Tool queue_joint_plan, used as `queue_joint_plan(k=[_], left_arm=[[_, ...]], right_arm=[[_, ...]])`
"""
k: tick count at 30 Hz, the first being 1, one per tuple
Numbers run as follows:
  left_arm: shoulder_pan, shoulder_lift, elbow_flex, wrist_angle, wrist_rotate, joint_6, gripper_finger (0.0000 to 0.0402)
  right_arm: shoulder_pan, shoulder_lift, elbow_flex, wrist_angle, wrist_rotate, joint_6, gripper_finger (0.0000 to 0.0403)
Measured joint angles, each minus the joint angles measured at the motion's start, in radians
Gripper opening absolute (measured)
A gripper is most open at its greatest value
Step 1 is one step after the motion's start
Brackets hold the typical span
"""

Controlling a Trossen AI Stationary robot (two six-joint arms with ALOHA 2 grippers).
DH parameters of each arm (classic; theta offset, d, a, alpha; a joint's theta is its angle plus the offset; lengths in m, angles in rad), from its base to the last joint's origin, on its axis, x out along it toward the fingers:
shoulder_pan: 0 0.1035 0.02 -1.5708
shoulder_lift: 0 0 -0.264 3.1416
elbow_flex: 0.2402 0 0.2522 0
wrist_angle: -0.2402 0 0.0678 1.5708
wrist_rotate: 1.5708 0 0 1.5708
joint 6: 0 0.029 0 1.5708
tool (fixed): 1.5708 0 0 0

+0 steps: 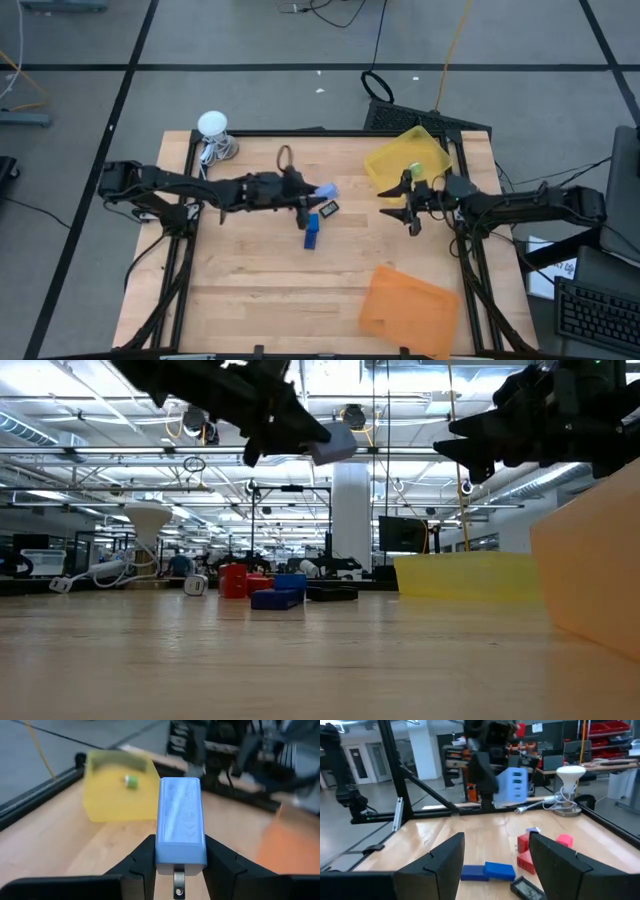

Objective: Pick & Place Office items
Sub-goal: Put the light purple charger adapter into the yellow bin

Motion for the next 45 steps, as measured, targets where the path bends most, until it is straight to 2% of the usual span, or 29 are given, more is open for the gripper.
queue_joint_plan(k=[3, 6, 8, 15, 24, 35, 40, 45], left_arm=[[-0.026, 0.058, 0.089, -0.084, -0.008, 0.059, 0.0119], [-0.043, 0.122, 0.154, -0.093, -0.013, 0.137, 0.0119], [-0.05, 0.163, 0.192, -0.088, -0.011, 0.173, 0.0119], [-0.036, 0.278, 0.298, -0.088, 0.085, 0.153, 0.0119], [-0.022, 0.341, 0.355, -0.082, 0.125, 0.152, 0.0119], [-0.022, 0.337, 0.354, -0.105, 0.124, 0.143, 0.0119], [-0.022, 0.337, 0.354, -0.105, 0.124, 0.142, 0.0119], [-0.021, 0.337, 0.354, -0.106, 0.122, 0.141, 0.0119]], right_arm=[[0.025, 0.035, 0.0, 0.022, 0.051, 0.0, 0.022], [0.04, 0.078, 0.0, 0.074, 0.105, 0.0, 0.0237], [0.049, 0.106, 0.0, 0.102, 0.103, 0.002, 0.0252], [0.079, 0.214, 0.013, 0.229, 0.102, 0.023, 0.0297], [0.094, 0.324, 0.062, 0.232, 0.099, 0.026, 0.0298], [0.093, 0.376, 0.072, 0.238, 0.1, 0.026, 0.0254], [0.093, 0.377, 0.073, 0.236, 0.1, 0.026, 0.021], [0.093, 0.377, 0.073, 0.236, 0.092, 0.004, 0.0147]])
